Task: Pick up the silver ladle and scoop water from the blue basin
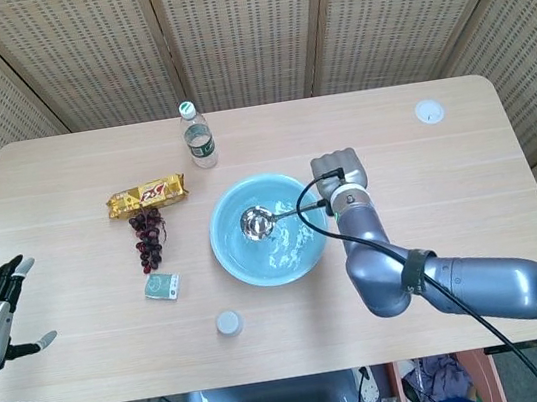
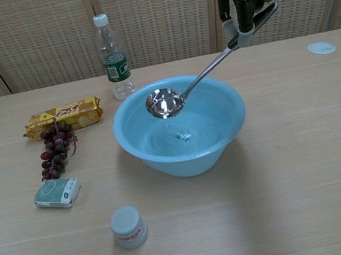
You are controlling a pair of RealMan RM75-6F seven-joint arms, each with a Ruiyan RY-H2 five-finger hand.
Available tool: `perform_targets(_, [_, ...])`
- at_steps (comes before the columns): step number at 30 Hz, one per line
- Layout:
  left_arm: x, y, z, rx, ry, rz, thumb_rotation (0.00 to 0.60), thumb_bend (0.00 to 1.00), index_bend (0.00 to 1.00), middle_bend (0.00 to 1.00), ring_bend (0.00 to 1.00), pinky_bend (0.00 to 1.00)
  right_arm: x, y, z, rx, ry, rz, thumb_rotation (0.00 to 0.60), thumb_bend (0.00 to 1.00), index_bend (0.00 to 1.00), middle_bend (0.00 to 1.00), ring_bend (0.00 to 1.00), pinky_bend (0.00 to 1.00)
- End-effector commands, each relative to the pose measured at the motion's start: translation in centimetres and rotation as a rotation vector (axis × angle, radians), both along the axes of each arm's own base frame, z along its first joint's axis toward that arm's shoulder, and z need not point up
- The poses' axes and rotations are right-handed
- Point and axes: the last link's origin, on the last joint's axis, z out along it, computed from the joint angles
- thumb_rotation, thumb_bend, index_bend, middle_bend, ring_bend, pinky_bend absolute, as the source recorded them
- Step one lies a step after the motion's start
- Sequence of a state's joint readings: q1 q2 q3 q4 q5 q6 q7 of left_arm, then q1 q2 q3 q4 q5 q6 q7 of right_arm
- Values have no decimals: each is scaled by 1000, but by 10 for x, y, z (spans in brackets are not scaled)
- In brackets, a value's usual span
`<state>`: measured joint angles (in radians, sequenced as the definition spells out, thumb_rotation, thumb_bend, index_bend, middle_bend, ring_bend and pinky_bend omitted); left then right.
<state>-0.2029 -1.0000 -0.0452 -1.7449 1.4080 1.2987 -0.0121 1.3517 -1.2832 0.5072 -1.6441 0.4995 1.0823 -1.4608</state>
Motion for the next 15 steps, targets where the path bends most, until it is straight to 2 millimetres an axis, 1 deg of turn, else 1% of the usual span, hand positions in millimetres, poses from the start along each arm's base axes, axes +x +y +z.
perform_targets(1, [0,0,-1,-2,2,0,600,0,0,0,0,0,3,0,8,3,17,-21,600,917,784,930,907,1000])
perform_targets(11, [-1,2,-2,-4,7,7,600,0,0,0,0,0,4,-8,20,35,-2,-140,600,933,784,931,908,1000])
perform_targets(15, [-1,3,-1,-3,7,10,600,0,0,0,0,0,2,-13,21,40,-10,-170,600,934,785,933,909,1000])
